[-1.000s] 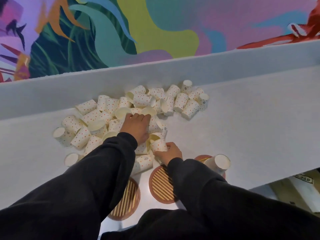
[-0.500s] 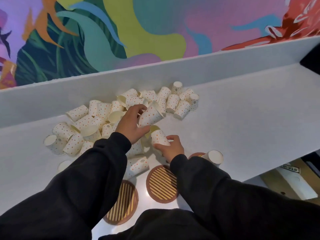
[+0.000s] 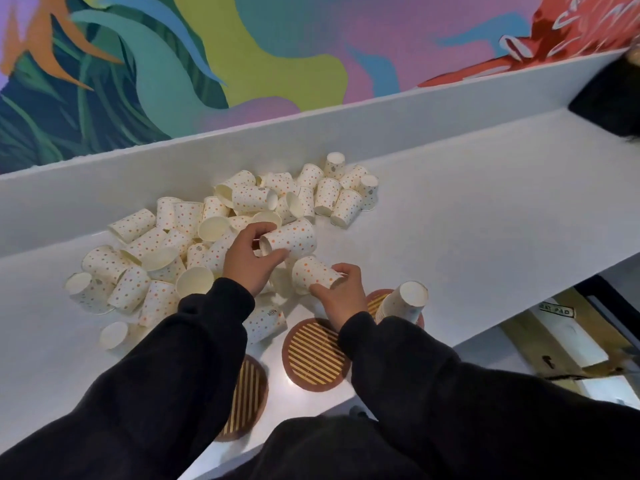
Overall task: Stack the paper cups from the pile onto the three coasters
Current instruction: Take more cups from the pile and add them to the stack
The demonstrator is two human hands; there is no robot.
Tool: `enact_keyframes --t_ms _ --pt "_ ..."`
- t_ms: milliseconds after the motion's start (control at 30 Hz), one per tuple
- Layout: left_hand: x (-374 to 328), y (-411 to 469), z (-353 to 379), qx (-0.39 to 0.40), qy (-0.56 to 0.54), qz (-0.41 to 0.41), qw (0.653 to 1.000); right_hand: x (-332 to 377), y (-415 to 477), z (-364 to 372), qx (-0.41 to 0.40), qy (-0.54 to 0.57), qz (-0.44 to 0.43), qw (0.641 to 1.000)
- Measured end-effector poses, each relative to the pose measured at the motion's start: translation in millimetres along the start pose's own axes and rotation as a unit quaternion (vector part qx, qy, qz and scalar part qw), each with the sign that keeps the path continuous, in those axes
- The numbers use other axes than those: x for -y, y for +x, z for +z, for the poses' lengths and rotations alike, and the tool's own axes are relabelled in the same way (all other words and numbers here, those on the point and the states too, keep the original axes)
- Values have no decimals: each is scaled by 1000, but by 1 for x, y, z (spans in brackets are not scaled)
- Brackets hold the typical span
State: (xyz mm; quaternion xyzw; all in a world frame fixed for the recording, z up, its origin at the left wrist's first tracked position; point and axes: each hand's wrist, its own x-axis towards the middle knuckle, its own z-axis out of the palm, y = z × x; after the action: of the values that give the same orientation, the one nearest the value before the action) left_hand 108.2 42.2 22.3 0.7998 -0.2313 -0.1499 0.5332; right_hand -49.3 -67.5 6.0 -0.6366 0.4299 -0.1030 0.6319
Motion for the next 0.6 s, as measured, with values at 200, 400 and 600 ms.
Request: enact_keyframes --t_ms 200,400,600 --pt "-35 -8 8 -10 -127 -7 992 11 -42 -36 -42 29 -99 994" --pt "-82 -28 41 50 -99 58 992 40 -62 -129 -91 57 -179 978" --pt "-115 -56 91 89 3 131 987 36 -49 -203 -159 106 -185 964"
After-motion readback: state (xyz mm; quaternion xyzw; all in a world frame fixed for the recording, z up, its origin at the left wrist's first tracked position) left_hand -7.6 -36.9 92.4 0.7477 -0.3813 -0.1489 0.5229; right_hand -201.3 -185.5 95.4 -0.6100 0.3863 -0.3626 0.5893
